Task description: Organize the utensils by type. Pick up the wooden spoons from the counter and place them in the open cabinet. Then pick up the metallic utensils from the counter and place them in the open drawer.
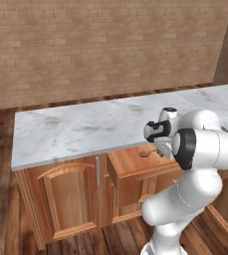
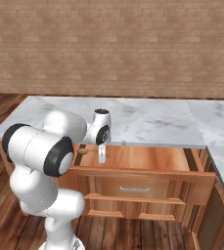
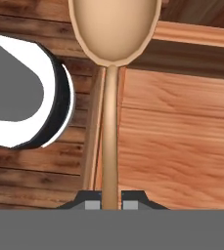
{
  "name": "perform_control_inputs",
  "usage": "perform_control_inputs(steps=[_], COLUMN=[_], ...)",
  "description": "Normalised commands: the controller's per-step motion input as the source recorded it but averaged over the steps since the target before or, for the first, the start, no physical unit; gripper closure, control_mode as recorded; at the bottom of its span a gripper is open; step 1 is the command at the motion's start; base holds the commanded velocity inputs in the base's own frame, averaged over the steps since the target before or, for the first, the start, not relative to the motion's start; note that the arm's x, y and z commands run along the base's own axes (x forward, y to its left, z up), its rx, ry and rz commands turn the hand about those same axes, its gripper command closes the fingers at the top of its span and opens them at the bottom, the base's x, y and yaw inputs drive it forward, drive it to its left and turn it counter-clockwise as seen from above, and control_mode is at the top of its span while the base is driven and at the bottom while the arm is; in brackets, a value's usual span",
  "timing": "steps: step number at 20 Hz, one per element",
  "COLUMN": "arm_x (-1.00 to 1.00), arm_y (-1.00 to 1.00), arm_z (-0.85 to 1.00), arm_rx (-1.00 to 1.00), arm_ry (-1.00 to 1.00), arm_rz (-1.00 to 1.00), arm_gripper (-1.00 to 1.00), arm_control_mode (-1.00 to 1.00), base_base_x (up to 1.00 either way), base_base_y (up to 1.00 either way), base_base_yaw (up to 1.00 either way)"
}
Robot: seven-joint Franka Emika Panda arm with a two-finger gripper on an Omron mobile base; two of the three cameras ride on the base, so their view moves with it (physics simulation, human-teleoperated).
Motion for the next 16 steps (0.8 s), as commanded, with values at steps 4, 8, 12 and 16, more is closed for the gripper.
perform_control_inputs(steps=[4, 8, 12, 16], arm_x=[0.21, 0.08, 0.10, 0.15], arm_y=[-0.02, -0.02, 0.00, -0.02], arm_z=[-0.12, -0.16, -0.24, -0.17], arm_rx=[0.00, 0.00, 0.00, 0.00], arm_ry=[0.00, 0.00, 0.00, 0.00], arm_rz=[0.00, 0.00, 0.00, 0.01], arm_gripper=[1.00, 1.00, 1.00, 1.00], arm_control_mode=[-1.00, -1.00, -1.00, -1.00], base_base_x=[0.00, 0.00, 0.00, 0.00], base_base_y=[0.00, 0.00, 0.00, 0.00], base_base_yaw=[0.00, 0.00, 0.00, 0.00])
